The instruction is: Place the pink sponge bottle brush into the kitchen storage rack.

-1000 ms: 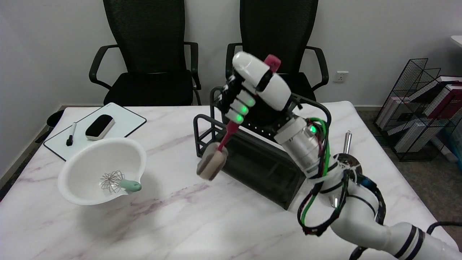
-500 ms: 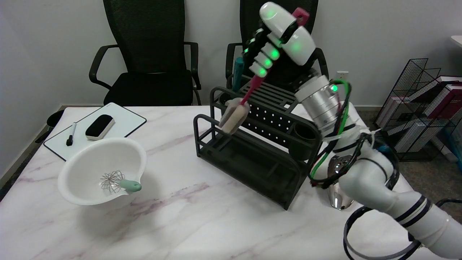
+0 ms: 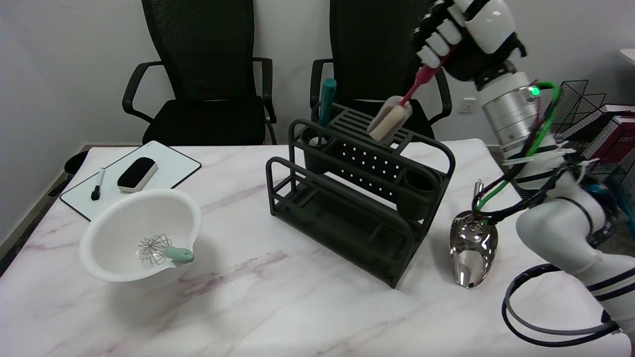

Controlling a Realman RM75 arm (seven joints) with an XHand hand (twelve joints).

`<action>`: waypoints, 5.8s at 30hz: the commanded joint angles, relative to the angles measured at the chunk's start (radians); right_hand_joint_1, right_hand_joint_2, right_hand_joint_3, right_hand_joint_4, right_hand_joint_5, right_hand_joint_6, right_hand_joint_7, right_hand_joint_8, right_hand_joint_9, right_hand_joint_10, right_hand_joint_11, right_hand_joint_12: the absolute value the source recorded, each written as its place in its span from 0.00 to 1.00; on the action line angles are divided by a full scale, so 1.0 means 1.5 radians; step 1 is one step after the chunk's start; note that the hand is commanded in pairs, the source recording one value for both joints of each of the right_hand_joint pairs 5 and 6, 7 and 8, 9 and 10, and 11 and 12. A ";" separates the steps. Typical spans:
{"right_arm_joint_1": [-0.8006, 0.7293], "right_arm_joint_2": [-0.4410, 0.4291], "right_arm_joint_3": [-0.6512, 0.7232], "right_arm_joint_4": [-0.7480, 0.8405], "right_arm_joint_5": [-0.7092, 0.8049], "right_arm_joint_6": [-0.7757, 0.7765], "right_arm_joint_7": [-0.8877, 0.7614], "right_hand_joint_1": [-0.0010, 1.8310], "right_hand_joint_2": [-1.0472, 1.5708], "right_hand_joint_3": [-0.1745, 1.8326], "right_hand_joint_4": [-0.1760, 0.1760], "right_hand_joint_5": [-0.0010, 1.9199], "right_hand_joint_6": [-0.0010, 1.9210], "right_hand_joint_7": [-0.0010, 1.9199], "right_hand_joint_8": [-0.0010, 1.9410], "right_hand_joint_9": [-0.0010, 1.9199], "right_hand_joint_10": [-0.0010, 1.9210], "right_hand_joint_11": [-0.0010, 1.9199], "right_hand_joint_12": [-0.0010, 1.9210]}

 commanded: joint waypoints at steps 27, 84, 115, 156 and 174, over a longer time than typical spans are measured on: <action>-0.103 0.089 0.123 0.021 -0.048 -0.081 -0.007 0.57 1.00 0.33 0.50 1.00 1.00 1.00 0.99 1.00 1.00 1.00 1.00; -0.122 0.083 0.060 -0.065 -0.046 -0.057 -0.002 0.57 1.00 0.30 0.50 1.00 1.00 1.00 0.99 1.00 1.00 1.00 1.00; -0.110 0.085 -0.017 -0.145 -0.022 -0.001 -0.001 0.56 1.00 0.29 0.50 1.00 1.00 1.00 0.99 1.00 1.00 1.00 1.00; -0.109 0.084 -0.010 -0.210 -0.029 0.140 -0.032 0.63 0.67 0.78 0.50 0.32 0.32 0.48 0.47 0.37 0.37 0.44 0.44; -0.142 0.073 0.074 -0.252 0.075 0.321 -0.109 0.61 0.62 0.84 0.50 0.32 0.32 0.39 0.38 0.34 0.34 0.42 0.42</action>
